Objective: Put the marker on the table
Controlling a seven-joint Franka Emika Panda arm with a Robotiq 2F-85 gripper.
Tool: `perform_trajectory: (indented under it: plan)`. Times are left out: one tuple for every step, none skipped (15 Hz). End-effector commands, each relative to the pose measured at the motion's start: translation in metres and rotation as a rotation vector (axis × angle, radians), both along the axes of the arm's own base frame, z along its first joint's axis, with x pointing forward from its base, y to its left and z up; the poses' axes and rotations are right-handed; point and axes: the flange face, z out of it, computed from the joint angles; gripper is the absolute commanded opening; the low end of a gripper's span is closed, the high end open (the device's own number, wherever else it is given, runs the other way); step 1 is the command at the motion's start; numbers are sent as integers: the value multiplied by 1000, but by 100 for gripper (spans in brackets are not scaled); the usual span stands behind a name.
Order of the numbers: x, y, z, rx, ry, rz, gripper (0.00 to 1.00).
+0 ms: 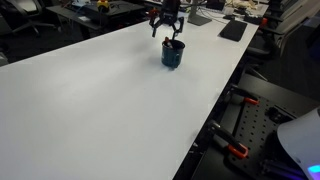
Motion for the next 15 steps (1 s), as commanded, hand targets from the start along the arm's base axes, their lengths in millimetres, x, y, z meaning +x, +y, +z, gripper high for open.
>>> perform_trajectory:
  plan:
    - [0,-1,0,0,1,0,84]
    - [0,0,0,0,0,4,72]
    - [0,-1,-1,-2,-1,3,66]
    - [0,0,-1,-3,0,3,57]
    - [0,0,-2,-4,0,6,49]
    - [0,-1,-2,-5,1,7,42]
    - [0,-1,-2,-6,1,10,34]
    - [0,-1,-2,-6,0,12,27]
    - [-1,0,-3,-7,2,13,19]
    - [-1,0,-3,-7,5,14,12]
    - [-1,-1,-3,-8,5,18,3]
    - [-2,0,-4,-15,14,18,0]
    - [-2,0,-4,-17,15,7,40]
    - [-1,-1,-5,-4,11,9,40]
    - [-1,-1,-5,-4,11,9,18]
